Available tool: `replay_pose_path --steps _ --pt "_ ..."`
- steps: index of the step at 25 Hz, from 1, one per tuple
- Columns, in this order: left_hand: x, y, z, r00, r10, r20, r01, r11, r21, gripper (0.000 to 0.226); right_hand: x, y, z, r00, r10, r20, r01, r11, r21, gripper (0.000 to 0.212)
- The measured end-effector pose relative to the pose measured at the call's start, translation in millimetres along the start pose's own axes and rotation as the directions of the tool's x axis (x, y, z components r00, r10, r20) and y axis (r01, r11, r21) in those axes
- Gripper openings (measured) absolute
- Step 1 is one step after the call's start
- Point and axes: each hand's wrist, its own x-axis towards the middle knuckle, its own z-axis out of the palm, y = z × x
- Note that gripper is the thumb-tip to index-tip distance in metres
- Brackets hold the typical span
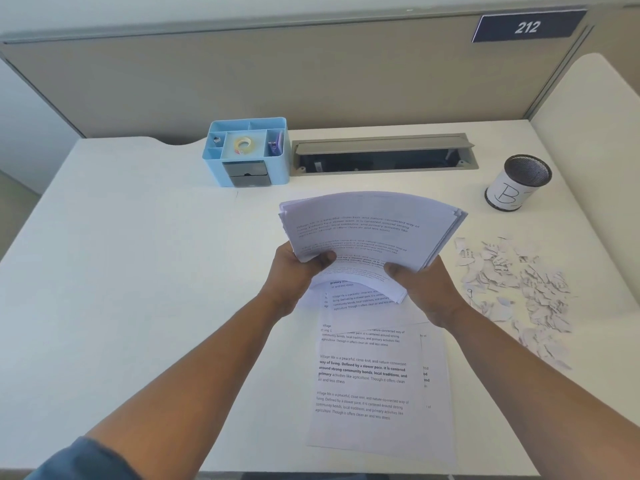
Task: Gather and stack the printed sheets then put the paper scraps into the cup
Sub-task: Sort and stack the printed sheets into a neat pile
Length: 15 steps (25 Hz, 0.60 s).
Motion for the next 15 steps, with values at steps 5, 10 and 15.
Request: replay_pose_path --steps 5,10,15 --pt "1.5 -2.3 -2.1 1.000 -0.009 -0.001 0.009 1.000 0.000 0.033 3.9 2.3 -0.6 1.000 0.013 -0.006 -0.013 1.000 -0.008 0.029" --pt "7.8 -5.4 -6.1 0.999 -0.042 -0.002 0.042 0.990 0.137 0.030 7.4 2.7 -2.5 0.999 0.040 -0.012 -0.040 0.999 -0.032 0.020" --pt "21.6 2.4 -4.3 0.990 -0.139 -0.003 0.138 0.983 0.120 0.035 19.5 -3.0 -7.8 0.998 0.067 0.022 -0.067 0.998 0.005 0.017"
